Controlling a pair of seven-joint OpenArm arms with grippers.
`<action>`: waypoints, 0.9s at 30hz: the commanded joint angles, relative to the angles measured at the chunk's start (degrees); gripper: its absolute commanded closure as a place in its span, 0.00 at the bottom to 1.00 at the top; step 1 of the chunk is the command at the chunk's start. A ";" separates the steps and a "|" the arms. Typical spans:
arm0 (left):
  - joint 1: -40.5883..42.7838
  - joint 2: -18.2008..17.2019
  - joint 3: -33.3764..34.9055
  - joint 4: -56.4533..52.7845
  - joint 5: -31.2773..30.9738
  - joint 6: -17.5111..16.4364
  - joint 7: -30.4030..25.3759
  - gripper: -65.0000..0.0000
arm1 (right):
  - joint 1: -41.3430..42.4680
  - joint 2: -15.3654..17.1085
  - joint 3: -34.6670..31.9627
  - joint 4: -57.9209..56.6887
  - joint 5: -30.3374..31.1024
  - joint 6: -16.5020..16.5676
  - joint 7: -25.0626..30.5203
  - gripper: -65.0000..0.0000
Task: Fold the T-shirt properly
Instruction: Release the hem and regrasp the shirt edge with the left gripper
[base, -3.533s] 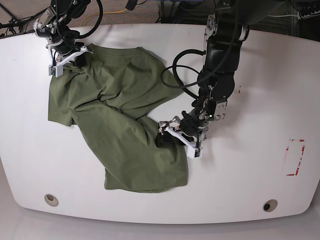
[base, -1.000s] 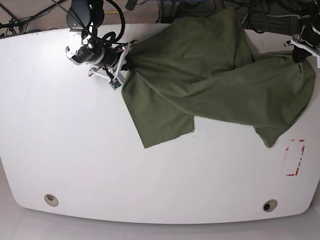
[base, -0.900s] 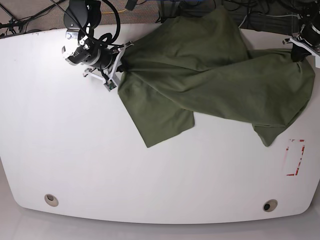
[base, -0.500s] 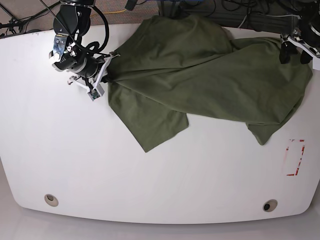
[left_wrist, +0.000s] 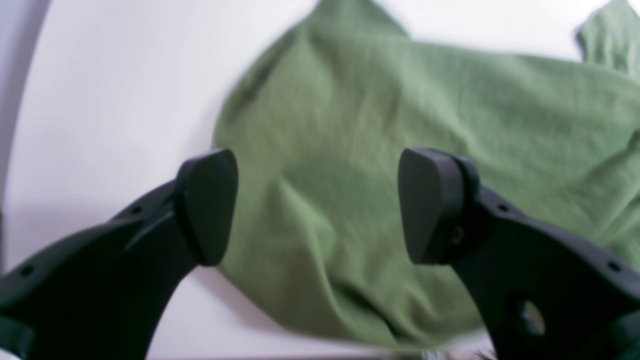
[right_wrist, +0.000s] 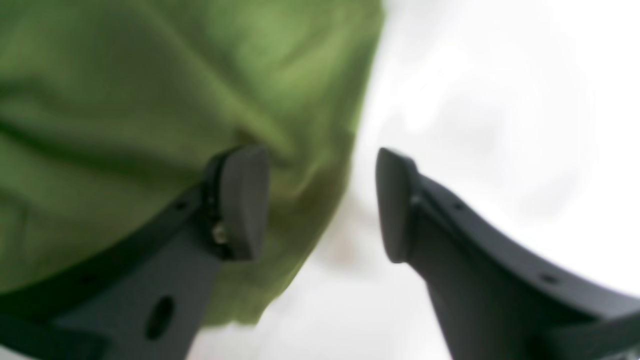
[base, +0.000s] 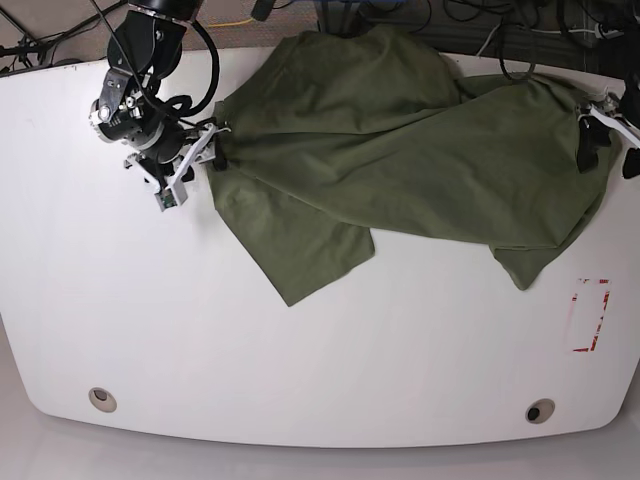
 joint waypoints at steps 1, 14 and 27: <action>-2.65 -1.09 0.86 0.33 3.85 -0.22 -1.08 0.28 | 1.98 0.37 0.79 -2.94 0.61 0.10 0.97 0.43; -28.06 -0.48 11.76 -18.49 27.41 -0.31 -1.43 0.28 | 3.13 0.11 0.35 -8.13 8.17 0.10 0.89 0.43; -34.74 -3.12 19.50 -39.59 32.16 -0.40 -16.90 0.28 | 1.28 0.11 0.35 -8.13 10.28 0.10 0.01 0.51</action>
